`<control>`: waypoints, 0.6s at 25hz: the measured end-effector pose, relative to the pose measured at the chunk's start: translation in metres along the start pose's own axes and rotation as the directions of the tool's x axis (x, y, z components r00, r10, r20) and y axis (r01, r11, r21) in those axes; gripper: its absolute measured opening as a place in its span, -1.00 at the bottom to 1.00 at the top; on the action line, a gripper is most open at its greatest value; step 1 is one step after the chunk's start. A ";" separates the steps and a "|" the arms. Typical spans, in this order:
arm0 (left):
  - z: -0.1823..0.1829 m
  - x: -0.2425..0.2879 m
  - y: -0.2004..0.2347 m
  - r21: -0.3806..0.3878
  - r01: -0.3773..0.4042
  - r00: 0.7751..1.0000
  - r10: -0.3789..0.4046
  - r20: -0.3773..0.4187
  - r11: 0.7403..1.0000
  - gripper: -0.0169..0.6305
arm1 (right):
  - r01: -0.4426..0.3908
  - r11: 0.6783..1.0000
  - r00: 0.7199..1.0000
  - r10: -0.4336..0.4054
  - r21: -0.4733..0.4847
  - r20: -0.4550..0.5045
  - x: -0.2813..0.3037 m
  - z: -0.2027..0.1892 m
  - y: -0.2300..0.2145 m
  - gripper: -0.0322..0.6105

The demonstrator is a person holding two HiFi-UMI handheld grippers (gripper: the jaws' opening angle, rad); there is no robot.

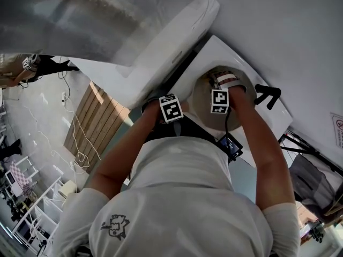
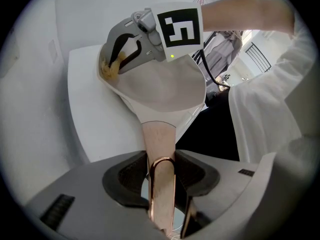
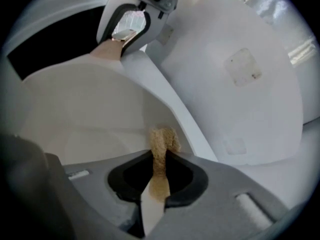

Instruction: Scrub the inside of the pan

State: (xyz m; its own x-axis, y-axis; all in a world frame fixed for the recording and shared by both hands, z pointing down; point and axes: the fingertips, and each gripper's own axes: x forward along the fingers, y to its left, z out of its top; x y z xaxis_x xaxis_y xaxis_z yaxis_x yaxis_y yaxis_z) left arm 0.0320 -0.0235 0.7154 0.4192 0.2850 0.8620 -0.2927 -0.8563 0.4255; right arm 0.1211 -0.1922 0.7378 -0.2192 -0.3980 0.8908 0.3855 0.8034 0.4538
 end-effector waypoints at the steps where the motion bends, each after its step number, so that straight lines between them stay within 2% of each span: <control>1: 0.000 0.000 0.000 0.000 -0.001 1.000 0.001 0.001 1.000 -0.43 | -0.029 0.999 0.999 0.029 0.013 0.039 0.000 0.011 0.006 -0.72; 4: 0.001 -0.001 0.001 -0.002 -0.005 1.000 0.005 0.000 1.000 -0.43 | -0.113 0.989 0.984 0.099 0.092 0.145 -0.007 0.040 0.016 -0.72; 6: 0.001 0.001 0.003 -0.004 -0.008 1.000 0.008 -0.003 1.000 -0.43 | -0.191 0.964 0.964 0.149 0.183 0.220 -0.014 0.053 0.027 -0.71; 10: 0.001 0.002 0.003 -0.005 -0.011 1.000 0.011 -0.006 1.000 -0.43 | -0.383 0.884 0.895 0.283 0.268 0.344 -0.023 0.073 0.059 -0.71; 15: 0.001 0.003 0.002 -0.006 -0.014 1.000 0.014 -0.012 1.000 -0.43 | -0.550 0.774 0.813 0.410 0.314 0.413 -0.037 0.082 0.094 -0.71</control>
State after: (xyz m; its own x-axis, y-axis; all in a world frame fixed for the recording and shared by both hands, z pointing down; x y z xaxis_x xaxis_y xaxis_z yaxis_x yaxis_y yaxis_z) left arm 0.0332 -0.0251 0.7184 0.4047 0.2783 0.8711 -0.3039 -0.8575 0.4151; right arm 0.0923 -0.0660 0.7453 -0.3900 0.1886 0.9013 0.1378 0.9797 -0.1453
